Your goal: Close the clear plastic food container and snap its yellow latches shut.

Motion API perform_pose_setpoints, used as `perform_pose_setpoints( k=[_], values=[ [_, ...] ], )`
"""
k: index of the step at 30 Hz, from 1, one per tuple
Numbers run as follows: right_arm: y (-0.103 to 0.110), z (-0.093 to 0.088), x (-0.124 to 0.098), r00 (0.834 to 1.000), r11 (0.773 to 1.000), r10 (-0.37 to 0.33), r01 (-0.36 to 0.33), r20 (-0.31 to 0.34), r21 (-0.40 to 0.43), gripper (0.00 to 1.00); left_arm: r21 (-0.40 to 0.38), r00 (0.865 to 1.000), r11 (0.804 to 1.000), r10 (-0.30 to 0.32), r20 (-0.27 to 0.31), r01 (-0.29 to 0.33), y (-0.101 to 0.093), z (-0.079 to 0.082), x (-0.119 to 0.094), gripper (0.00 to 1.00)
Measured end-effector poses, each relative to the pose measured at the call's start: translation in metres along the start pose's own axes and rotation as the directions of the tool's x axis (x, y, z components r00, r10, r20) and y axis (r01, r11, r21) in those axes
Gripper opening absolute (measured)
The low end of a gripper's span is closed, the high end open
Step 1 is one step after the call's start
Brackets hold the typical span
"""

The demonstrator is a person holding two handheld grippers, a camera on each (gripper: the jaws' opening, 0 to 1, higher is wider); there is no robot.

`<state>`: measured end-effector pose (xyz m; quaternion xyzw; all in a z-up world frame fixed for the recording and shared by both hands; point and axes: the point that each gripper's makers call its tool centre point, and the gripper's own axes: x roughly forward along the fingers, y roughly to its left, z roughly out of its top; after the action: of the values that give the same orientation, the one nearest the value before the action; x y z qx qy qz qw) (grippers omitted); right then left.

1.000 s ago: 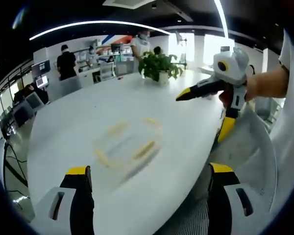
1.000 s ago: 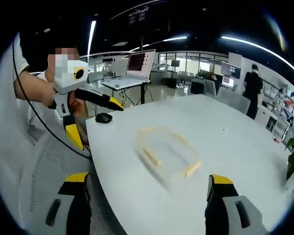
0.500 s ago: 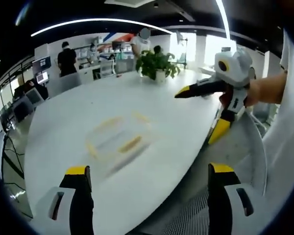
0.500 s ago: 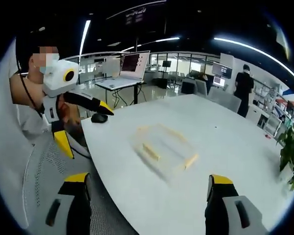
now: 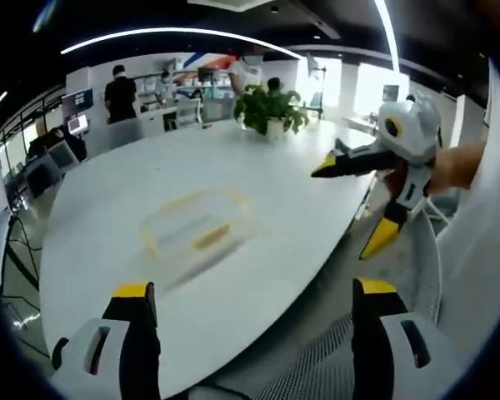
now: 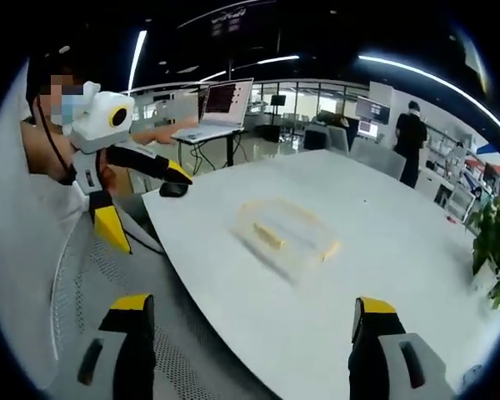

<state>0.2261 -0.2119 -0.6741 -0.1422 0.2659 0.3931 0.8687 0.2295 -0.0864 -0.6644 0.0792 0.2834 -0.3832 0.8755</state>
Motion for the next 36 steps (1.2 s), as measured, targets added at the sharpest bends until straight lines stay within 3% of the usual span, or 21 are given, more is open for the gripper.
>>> perform_pose_setpoints(
  k=[2,36],
  values=[
    [-0.001,0.0007,0.0007,1.0,1.0,0.001,-0.001,0.005,0.028,0.99,0.0,1.0,1.0,-0.002,0.001,0.002,-0.0002,0.0002,-0.0004,0.96],
    [0.0015,0.0076,0.0082,0.999,0.998,0.035,-0.036,0.02,0.052,0.97,0.007,1.0,1.0,-0.008,-0.002,0.008,-0.0039,-0.0047,0.0019,0.93]
  ],
)
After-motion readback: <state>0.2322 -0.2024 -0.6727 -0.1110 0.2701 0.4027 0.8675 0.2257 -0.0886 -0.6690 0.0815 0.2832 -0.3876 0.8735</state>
